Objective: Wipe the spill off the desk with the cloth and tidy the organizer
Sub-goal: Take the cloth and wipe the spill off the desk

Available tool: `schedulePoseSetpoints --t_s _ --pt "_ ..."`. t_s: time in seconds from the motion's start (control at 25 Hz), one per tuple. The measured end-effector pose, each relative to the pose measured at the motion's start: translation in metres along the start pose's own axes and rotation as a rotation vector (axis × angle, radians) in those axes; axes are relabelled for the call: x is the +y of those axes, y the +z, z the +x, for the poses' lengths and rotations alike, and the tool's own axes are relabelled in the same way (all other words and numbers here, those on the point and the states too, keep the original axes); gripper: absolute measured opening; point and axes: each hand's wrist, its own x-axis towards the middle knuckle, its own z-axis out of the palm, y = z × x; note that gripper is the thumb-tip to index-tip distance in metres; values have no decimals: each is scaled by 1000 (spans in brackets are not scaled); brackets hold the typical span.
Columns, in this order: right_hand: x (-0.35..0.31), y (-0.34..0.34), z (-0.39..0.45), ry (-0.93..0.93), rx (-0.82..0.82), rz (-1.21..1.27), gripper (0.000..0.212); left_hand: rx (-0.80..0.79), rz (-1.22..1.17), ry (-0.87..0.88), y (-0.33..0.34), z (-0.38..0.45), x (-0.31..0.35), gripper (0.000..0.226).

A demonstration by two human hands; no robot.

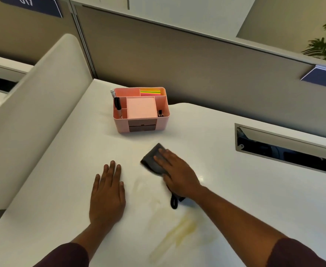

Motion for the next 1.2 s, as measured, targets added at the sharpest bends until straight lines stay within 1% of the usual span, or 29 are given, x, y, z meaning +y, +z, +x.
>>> schedulePoseSetpoints --t_s 0.08,0.12,0.16,0.2,0.24,0.36,0.4,0.44,0.48,0.52,0.64,0.68,0.76,0.8,0.84,0.88,1.0,1.08,1.12,1.16,1.2 --pt "43 -25 17 305 81 -7 66 -2 -9 3 0 0 2 60" --pt "54 -33 24 421 101 -18 65 -3 -10 5 0 0 2 60" --pt "56 -33 31 476 121 -36 65 -4 -8 6 1 1 2 60" --pt "44 -28 38 470 125 -35 65 -9 -7 -2 1 1 0 60" --pt "22 -17 41 420 116 -35 65 -16 -9 -9 0 0 -1 60" --pt "-50 17 30 198 52 -10 68 -10 -11 -10 0 0 -1 60" --pt "-58 21 28 134 15 -5 68 -10 -14 -11 0 -1 -2 60" --pt "-53 18 30 89 -5 -5 68 -10 -15 -9 0 0 -2 60" --pt "-35 12 34 82 -6 2 69 -7 -11 -7 0 -1 -2 60" --pt "-12 4 38 132 10 4 69 -4 -6 -5 1 -1 -3 61" --pt "69 -26 34 447 140 -56 65 0 2 3 2 0 -3 61" --pt "94 -35 32 530 152 -49 64 5 2 6 3 0 -3 61" --pt "117 -47 36 632 164 -16 64 7 -3 -1 2 1 -1 61" --pt "115 -48 42 642 178 -8 64 8 -5 -5 1 1 0 60" --pt "103 -45 45 610 178 5 65 6 -5 -8 1 1 0 60" --pt "85 -38 45 533 169 7 65 1 -6 -10 1 0 0 60" --pt "11 -8 18 171 42 17 70 -4 -6 -15 -1 0 -1 61" --pt "-15 0 -9 -44 -64 66 71 -11 -6 -12 -2 0 -1 61" --pt "-13 -5 -12 -92 -106 95 69 -7 -10 -12 -2 1 -1 62" --pt "0 -15 -8 -73 -112 133 66 -3 -14 -14 -3 2 0 61" --pt "17 -28 -2 20 -100 160 64 0 -16 -15 -3 3 1 61"
